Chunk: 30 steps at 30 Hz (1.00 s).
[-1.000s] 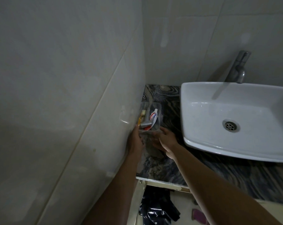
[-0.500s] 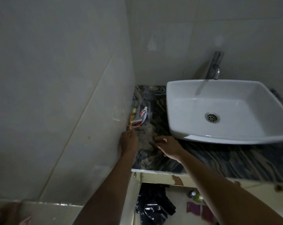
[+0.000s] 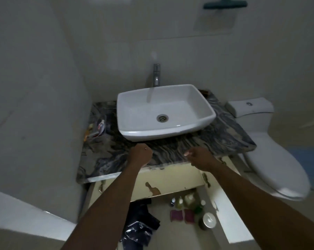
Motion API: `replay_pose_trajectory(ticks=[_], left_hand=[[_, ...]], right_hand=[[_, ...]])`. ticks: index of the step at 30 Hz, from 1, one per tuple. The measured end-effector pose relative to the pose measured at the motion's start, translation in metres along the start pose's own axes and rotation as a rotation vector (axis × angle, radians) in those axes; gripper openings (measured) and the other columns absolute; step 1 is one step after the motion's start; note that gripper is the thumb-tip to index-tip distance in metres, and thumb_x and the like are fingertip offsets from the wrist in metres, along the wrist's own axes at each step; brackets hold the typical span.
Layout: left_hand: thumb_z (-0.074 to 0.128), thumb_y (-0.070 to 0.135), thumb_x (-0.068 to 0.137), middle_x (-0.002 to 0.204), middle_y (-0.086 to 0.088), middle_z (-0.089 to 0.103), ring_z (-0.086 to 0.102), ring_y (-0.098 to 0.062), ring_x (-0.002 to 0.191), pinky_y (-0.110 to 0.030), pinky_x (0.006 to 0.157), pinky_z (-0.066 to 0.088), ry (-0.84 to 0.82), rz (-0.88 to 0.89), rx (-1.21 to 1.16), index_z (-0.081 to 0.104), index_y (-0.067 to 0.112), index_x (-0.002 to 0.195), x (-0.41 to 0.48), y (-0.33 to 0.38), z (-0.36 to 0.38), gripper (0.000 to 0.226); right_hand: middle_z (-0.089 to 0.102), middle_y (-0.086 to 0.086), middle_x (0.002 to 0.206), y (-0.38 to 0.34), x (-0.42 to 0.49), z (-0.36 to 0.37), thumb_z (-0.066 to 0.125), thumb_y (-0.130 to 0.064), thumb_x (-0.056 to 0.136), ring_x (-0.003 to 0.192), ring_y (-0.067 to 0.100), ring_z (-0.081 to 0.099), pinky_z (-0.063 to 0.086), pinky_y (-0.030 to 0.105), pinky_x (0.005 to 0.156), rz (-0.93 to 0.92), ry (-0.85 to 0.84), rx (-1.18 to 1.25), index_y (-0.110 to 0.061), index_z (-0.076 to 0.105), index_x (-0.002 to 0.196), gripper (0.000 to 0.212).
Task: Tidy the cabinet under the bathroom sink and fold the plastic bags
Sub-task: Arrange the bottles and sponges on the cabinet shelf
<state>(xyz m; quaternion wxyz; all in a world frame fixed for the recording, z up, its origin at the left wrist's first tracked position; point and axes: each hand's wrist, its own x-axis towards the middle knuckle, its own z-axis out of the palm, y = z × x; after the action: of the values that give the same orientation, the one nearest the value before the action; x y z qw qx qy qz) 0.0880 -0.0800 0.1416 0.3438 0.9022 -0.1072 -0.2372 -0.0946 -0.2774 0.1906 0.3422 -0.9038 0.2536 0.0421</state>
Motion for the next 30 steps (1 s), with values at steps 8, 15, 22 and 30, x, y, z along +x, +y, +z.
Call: replay_pose_trajectory(ticks=[8,15,22,30], left_hand=[[0.056,0.039,0.091,0.128,-0.008,0.062,0.056,-0.028,0.120,-0.031,0.096,0.045,-0.180,0.192,0.163,0.068,0.013,0.115,-0.118,0.067,0.117,0.037],[0.059,0.038,0.090,0.124,-0.004,0.064,0.058,-0.026,0.115,-0.035,0.099,0.047,-0.370,0.276,0.291,0.067,0.022,0.113,-0.151,0.100,0.185,0.029],[0.061,0.035,0.091,0.124,-0.003,0.065,0.059,-0.021,0.114,-0.023,0.091,0.042,-0.505,0.326,0.373,0.065,0.021,0.118,-0.156,0.088,0.232,0.031],[0.052,0.040,0.083,0.130,-0.005,0.063,0.058,-0.025,0.119,-0.031,0.101,0.046,-0.652,0.339,0.479,0.061,0.018,0.128,-0.120,0.065,0.252,0.050]], right_hand=[[0.072,0.005,0.098,0.143,-0.123,-0.036,0.067,-0.022,0.089,0.087,0.020,0.069,0.057,0.039,0.087,0.228,0.055,0.084,-0.020,0.073,0.098,0.011],[0.069,-0.002,0.103,0.202,-0.189,-0.035,0.064,-0.021,0.091,0.093,0.014,0.069,0.056,0.029,0.085,0.341,0.068,0.093,-0.029,0.069,0.096,0.010],[0.065,-0.010,0.111,0.232,-0.202,-0.007,0.064,-0.030,0.088,0.115,0.014,0.061,0.047,0.032,0.102,0.451,0.047,0.060,-0.040,0.066,0.096,0.013],[0.065,-0.006,0.121,0.230,-0.178,0.043,0.060,-0.025,0.091,0.115,0.013,0.060,0.045,0.025,0.098,0.584,0.066,0.127,-0.029,0.069,0.109,0.020]])
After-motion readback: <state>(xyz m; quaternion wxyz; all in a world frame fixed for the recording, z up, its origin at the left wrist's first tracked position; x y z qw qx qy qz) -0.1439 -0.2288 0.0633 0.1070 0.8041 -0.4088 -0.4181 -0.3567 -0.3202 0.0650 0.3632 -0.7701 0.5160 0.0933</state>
